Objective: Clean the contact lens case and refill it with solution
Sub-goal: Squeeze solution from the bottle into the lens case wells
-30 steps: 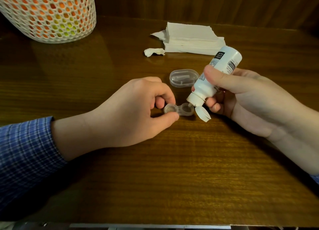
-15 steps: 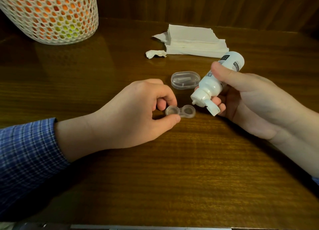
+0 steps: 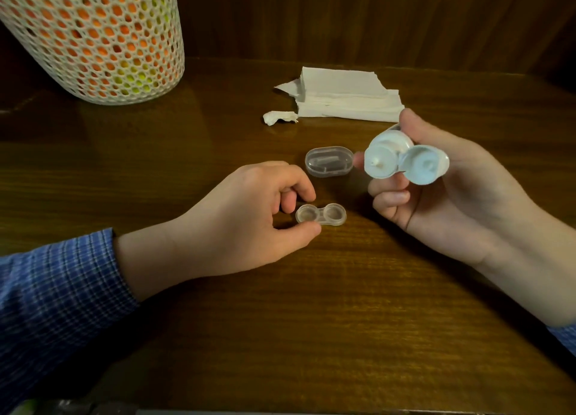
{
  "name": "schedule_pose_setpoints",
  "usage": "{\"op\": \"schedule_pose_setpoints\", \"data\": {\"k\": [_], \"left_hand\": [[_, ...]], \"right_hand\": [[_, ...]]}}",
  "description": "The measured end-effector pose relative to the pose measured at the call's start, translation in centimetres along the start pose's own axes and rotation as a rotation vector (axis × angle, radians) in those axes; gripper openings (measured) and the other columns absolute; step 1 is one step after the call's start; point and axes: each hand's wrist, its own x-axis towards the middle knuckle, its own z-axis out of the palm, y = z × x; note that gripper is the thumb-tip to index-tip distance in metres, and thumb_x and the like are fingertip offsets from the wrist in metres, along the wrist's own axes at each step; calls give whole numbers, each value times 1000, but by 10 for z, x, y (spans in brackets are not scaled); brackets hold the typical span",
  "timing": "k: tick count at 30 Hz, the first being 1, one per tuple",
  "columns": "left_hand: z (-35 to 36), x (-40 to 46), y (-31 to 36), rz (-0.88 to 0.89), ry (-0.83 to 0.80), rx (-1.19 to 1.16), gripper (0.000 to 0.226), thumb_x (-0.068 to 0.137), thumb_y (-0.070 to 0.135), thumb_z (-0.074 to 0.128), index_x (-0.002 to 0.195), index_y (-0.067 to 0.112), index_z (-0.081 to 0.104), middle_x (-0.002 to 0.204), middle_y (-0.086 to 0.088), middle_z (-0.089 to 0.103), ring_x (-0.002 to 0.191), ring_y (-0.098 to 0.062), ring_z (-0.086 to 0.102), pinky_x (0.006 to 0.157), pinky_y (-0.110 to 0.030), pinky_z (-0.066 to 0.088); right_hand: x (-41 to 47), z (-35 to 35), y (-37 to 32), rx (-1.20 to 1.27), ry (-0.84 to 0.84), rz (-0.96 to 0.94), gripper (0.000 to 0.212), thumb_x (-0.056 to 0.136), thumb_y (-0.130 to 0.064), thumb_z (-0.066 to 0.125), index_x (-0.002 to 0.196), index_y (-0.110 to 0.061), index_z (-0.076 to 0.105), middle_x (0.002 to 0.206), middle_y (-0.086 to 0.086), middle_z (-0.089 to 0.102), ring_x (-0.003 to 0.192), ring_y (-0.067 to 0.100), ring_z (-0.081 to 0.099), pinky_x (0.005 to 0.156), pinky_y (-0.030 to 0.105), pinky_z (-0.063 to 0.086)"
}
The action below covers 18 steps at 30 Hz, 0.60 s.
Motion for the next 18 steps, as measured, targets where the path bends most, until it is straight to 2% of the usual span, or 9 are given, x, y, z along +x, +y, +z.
{"op": "schedule_pose_setpoints", "data": {"k": [3, 5, 8, 11, 15, 18], "left_hand": [[-1, 0, 2, -30, 0, -27, 50, 78, 50, 71, 121, 24, 66, 83, 12, 61, 75, -14, 61, 63, -25, 53], [-1, 0, 3, -55, 21, -52, 53, 76, 49, 73, 123, 26, 63, 84, 11, 61, 75, -15, 61, 60, -21, 53], [-1, 0, 7, -124, 74, -75, 58, 74, 50, 75, 125, 28, 60, 89, 11, 61, 74, -14, 61, 58, -23, 55], [-4, -1, 15, -158, 190, -91, 61, 73, 50, 76, 127, 28, 58, 95, 14, 59, 78, -10, 60, 59, -21, 52], [-9, 5, 43, -24, 331, -129, 72, 72, 54, 76, 133, 24, 53, 111, 15, 59, 92, -10, 60, 63, -20, 54], [-2, 20, 70, -36, 334, -276, 80, 72, 53, 81, 138, 21, 49, 120, 12, 61, 96, -11, 65, 65, -21, 56]], "right_hand": [[-2, -2, -2, 93, -35, -9, 35, 83, -32, 74, 108, -15, 58, 104, 10, 55, 58, 9, 49, 51, 17, 42], [-3, -4, -4, 122, -44, -22, 38, 83, -32, 74, 112, -15, 56, 106, 10, 54, 59, 9, 48, 52, 18, 42], [-2, -4, -6, 122, -28, -8, 40, 84, -32, 73, 115, -14, 56, 114, 11, 47, 60, 9, 48, 53, 18, 43], [0, -5, -7, 144, -19, 29, 49, 85, -33, 72, 124, -11, 54, 111, 10, 48, 61, 9, 48, 52, 18, 44], [-3, -5, -9, 290, -77, 55, 48, 90, -26, 70, 133, -10, 54, 101, 16, 66, 63, 15, 62, 54, 21, 56], [-7, -5, -8, 385, -185, 44, 43, 93, -21, 67, 132, -5, 58, 107, 20, 74, 77, 22, 74, 68, 26, 63]]}}
